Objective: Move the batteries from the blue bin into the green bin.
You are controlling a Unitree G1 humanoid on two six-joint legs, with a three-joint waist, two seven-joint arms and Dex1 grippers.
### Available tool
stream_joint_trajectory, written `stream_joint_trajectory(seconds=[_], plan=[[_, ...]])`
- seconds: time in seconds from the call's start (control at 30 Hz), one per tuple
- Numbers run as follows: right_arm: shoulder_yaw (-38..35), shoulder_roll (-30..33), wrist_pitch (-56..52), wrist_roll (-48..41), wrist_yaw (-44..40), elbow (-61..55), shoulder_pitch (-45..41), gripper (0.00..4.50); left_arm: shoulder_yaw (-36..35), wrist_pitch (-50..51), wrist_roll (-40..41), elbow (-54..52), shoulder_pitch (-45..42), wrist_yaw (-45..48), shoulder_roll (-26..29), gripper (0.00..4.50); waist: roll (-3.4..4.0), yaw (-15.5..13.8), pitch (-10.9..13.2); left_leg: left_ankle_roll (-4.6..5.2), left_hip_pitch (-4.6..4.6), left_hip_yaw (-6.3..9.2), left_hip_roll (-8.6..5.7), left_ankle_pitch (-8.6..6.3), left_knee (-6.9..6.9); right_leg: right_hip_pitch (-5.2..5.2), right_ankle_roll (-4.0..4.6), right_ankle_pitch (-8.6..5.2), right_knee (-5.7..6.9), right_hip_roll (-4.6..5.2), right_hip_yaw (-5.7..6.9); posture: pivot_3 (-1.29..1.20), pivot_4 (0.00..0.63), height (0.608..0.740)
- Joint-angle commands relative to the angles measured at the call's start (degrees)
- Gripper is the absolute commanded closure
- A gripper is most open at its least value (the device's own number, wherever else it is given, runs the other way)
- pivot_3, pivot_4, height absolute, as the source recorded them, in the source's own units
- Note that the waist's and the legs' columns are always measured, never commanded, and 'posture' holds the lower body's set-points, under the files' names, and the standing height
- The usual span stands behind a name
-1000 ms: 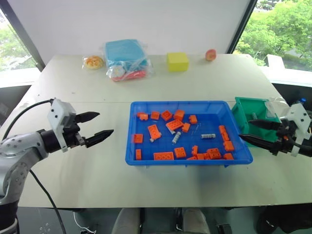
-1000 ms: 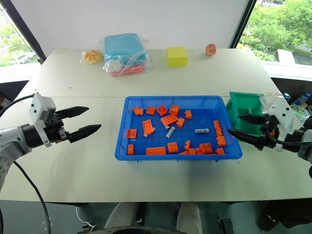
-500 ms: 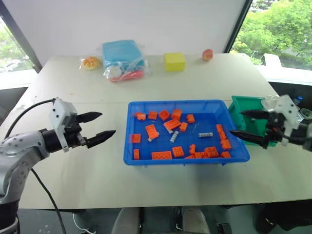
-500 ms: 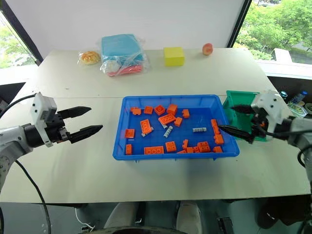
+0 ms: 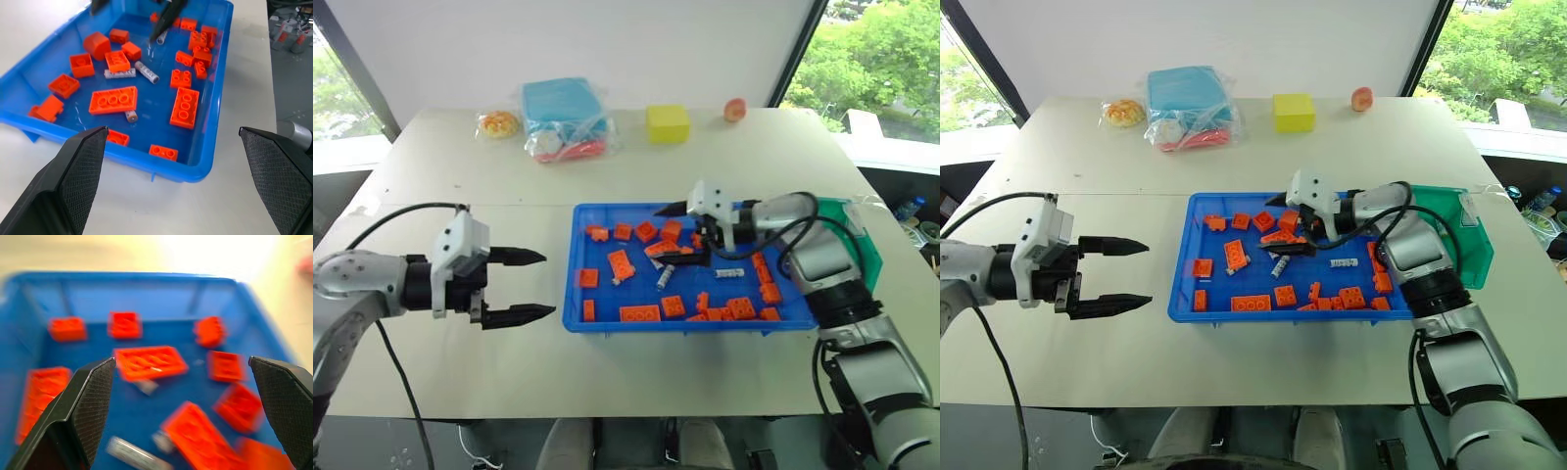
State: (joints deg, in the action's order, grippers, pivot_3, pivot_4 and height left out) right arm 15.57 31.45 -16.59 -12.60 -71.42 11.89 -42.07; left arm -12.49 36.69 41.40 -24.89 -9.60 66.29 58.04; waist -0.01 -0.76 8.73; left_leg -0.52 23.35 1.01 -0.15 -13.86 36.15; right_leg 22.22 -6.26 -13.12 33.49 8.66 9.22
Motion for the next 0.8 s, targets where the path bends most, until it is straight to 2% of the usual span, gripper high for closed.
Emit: stream_joint_trajectory(seconds=[0.03, 0.23, 0.37, 0.67, 0.8], plan=[[0.6, -1.8, 3.1, 1.0, 0.0, 1.0, 0.3, 0.03, 0.1, -0.3, 0.3, -1.5, -1.0, -0.6, -0.3, 0.00, -0.01, 0.1, 0.0, 0.00, -0.02, -0.05, 0.00, 0.00, 0.00, 0.01, 0.02, 0.01, 0.02, -0.01, -0.03, 0.00, 0.150, 0.704], [3.1, -3.9, 12.3, 5.9, 1.3, 3.8, 1.5, 0.03, -0.5, 0.1, 0.7, -2.8, 0.3, -1.3, -0.6, 0.00, -0.03, 0.2, 0.0, -0.04, -0.12, -0.51, 0.03, 0.02, -0.08, 0.18, 0.08, 0.04, 0.19, -0.09, -0.21, 0.00, 0.150, 0.704], [3.1, -7.5, 19.1, 9.1, 6.2, 8.1, 0.7, 0.03, -0.8, 0.2, 0.9, -2.7, 0.2, -2.0, -0.6, 0.00, -0.09, 0.3, 0.0, -0.04, -0.24, -0.68, 0.04, 0.02, -0.11, 0.20, 0.09, 0.04, 0.29, -0.09, -0.45, 0.00, 0.150, 0.704], [5.3, -8.8, 35.9, 14.9, 7.6, 15.3, 0.2, 0.03, -0.3, 0.6, 1.2, -2.4, -0.8, -2.2, -0.3, 0.00, -0.18, 0.2, 0.0, -0.04, -0.48, -0.75, 0.03, 0.02, -0.10, 0.20, 0.14, 0.00, 0.48, -0.08, -0.79, 0.00, 0.150, 0.704], [5.5, -10.7, 42.6, 18.2, 12.2, 20.7, -1.5, 0.03, 0.1, 0.6, 1.0, -1.6, -2.1, -2.1, -0.3, 0.00, -0.20, 0.5, 0.0, -0.04, -0.54, -0.82, 0.04, 0.02, -0.14, 0.20, 0.17, -0.01, 0.53, -0.10, -0.85, 0.00, 0.150, 0.704]])
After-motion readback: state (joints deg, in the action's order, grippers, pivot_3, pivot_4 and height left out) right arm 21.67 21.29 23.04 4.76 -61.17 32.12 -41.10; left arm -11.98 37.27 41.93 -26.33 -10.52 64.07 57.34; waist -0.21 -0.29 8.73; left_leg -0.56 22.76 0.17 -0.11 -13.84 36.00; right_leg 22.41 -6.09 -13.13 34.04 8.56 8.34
